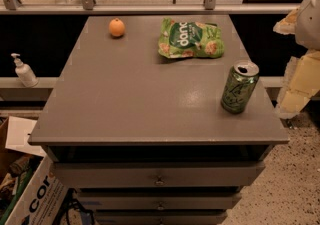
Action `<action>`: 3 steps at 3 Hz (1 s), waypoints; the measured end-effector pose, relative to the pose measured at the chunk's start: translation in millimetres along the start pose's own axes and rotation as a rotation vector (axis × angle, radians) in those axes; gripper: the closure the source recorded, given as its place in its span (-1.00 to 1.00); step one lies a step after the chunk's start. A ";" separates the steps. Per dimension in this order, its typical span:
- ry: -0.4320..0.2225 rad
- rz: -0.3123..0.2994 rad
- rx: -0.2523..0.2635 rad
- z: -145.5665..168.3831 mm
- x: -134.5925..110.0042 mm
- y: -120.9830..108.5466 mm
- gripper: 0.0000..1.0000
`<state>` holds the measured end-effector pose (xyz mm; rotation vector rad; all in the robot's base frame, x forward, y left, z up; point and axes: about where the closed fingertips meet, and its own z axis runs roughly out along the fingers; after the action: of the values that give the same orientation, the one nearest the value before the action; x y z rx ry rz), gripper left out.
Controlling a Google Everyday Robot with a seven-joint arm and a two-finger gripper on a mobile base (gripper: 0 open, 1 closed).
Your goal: Knock green can over
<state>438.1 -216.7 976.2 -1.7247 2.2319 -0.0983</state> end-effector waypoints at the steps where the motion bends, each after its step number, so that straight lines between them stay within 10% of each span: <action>1: -0.002 0.000 0.005 -0.4 -0.6 -0.1 -1.00; 3: -0.144 0.082 -0.023 16.9 16.3 -2.3 -1.00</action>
Offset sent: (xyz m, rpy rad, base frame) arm 0.0014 -0.0059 -0.0228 0.1586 0.0372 -0.0510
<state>441.6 -230.4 957.4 -1.5957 2.2025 0.0689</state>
